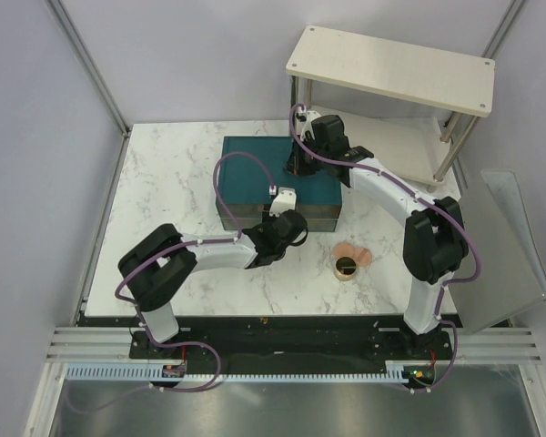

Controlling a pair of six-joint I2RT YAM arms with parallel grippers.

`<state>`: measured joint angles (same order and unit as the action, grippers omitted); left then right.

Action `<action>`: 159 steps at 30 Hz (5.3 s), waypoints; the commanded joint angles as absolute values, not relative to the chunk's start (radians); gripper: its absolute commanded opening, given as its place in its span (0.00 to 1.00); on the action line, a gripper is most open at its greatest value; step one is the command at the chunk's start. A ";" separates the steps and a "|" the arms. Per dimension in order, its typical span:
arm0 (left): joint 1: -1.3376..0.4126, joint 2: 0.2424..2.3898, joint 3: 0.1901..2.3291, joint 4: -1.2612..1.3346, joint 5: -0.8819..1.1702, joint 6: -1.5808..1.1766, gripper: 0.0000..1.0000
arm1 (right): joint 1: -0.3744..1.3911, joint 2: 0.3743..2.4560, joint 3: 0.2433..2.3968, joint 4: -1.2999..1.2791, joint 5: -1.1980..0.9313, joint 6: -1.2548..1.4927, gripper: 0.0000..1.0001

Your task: Organize the makeup

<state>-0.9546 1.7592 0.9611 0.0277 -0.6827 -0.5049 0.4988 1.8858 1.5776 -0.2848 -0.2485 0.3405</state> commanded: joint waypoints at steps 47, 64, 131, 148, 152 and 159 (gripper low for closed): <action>-1.281 1.471 0.692 -0.116 -0.607 -0.566 0.02 | 0.495 1.931 1.516 -0.419 -0.256 0.319 0.06; -1.304 1.287 0.856 -0.183 -0.715 -0.140 0.29 | 0.495 1.677 1.591 -0.535 -0.154 0.299 0.43; -0.439 1.733 1.486 -0.434 0.258 -0.153 0.02 | 0.505 1.243 0.675 -0.587 0.069 0.597 0.07; -0.439 1.779 1.500 -0.471 0.250 -0.169 0.02 | 0.505 1.011 0.933 -0.767 -0.038 0.503 0.00; -0.439 1.773 1.483 -0.471 0.250 -0.176 0.02 | 0.506 1.100 0.968 -0.689 -0.107 0.485 0.00; -0.439 1.766 1.457 -0.468 0.247 -0.181 0.02 | 0.506 1.256 1.031 -0.548 -0.121 0.459 0.01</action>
